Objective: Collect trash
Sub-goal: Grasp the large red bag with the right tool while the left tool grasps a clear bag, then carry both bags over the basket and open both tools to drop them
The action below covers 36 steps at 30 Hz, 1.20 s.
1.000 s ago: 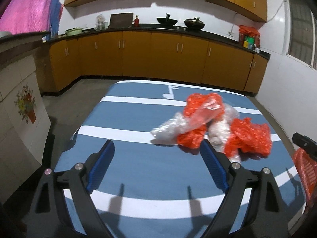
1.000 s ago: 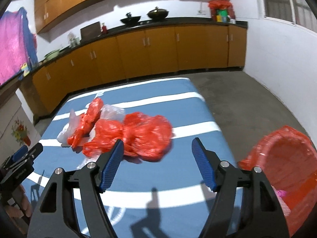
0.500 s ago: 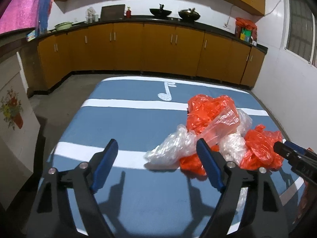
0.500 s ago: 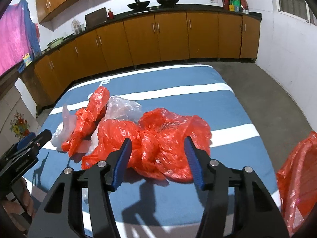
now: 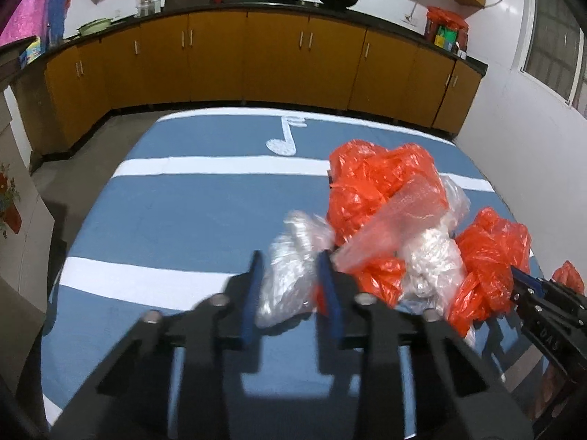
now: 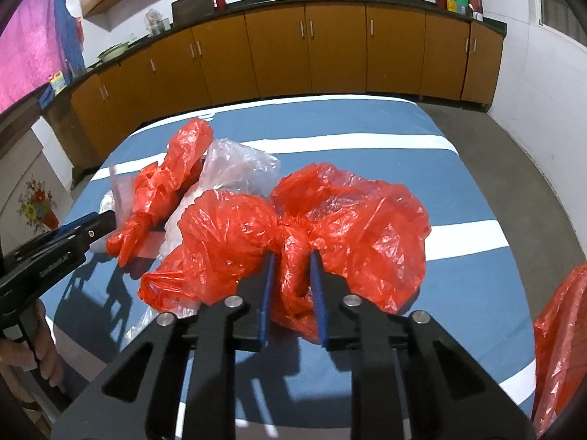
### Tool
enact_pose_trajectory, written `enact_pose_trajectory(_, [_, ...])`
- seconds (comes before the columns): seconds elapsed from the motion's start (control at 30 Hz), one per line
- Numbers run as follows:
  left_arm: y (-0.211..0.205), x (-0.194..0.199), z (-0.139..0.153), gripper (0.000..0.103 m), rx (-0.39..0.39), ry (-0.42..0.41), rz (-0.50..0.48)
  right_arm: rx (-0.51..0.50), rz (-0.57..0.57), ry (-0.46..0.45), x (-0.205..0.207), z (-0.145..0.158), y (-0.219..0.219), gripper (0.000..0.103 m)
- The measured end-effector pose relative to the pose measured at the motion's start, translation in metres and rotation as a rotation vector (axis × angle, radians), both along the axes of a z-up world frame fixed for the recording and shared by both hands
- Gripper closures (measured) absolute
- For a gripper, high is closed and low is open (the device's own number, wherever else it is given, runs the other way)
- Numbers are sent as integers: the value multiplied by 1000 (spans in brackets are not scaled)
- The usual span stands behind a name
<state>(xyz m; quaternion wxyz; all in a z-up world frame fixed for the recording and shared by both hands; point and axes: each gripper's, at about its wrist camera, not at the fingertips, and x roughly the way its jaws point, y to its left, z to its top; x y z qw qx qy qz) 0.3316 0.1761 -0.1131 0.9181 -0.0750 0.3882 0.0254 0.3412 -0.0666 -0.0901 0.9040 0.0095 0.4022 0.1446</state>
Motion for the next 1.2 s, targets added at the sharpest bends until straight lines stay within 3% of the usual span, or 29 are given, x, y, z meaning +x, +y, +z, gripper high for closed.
enact_pose_trajectory(0.17, [-3, -6, 1, 85, 12, -10, 3, 12, 0, -6, -6, 5, -6, 89])
enact_pose_trajectory(0.7, [-6, -47, 31, 86, -13, -70, 24, -23, -25, -72, -43, 28, -39, 93])
enact_pose_trajectory(1.2, [-86, -77, 88, 86, -48, -179, -159, -16, -146, -193, -90, 68, -105, 93])
